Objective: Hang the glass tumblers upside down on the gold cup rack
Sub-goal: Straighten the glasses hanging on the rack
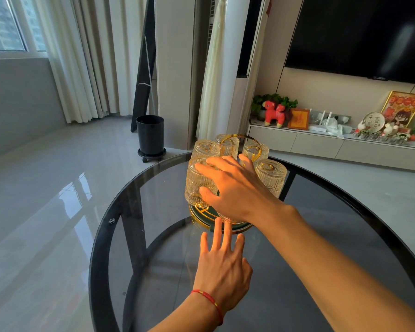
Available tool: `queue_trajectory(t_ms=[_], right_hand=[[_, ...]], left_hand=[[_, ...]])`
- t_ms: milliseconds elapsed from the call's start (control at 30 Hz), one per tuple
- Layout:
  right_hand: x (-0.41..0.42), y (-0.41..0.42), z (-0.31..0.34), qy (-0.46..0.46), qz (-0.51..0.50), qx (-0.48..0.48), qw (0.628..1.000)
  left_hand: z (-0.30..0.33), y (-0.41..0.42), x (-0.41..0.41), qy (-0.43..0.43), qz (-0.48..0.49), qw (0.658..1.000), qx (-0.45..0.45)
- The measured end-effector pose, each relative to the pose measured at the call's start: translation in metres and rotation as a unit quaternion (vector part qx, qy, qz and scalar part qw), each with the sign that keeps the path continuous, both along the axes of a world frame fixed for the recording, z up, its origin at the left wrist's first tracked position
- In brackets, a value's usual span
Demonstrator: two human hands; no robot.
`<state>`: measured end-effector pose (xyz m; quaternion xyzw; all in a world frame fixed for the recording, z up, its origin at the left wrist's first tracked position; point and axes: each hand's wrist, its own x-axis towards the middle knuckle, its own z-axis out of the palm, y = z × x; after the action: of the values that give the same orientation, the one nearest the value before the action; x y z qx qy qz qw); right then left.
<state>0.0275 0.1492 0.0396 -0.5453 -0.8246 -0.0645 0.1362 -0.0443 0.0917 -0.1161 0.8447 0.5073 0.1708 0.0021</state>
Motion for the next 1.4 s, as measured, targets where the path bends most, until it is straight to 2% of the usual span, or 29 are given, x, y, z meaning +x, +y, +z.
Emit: queue_trajectory(t_ms=[367,600,733,833,900,1400], right_hand=[[0.003,-0.001,0.006,-0.007,0.008,-0.008,1.000],[0.011,0.029,0.050,0.046,-0.011,0.034,0.998],[0.016,0.059,0.076,-0.008,-0.049,-0.089,0.995],[0.011,0.076,0.084,-0.076,-0.056,-0.189,0.978],[0.006,0.083,0.085,-0.099,-0.058,-0.222,0.968],[-0.004,0.108,0.084,-0.164,-0.039,-0.226,0.959]], left_hand=[[0.000,0.000,0.000,0.009,0.000,1.000,-0.004],[0.002,-0.002,0.000,0.010,-0.006,1.000,-0.013],[0.003,-0.001,0.000,0.006,-0.008,1.000,-0.021],[0.003,0.000,0.000,0.007,-0.010,0.999,-0.038],[0.003,0.000,0.001,0.008,-0.011,0.999,-0.044],[0.003,0.004,0.002,0.008,-0.014,0.998,-0.060]])
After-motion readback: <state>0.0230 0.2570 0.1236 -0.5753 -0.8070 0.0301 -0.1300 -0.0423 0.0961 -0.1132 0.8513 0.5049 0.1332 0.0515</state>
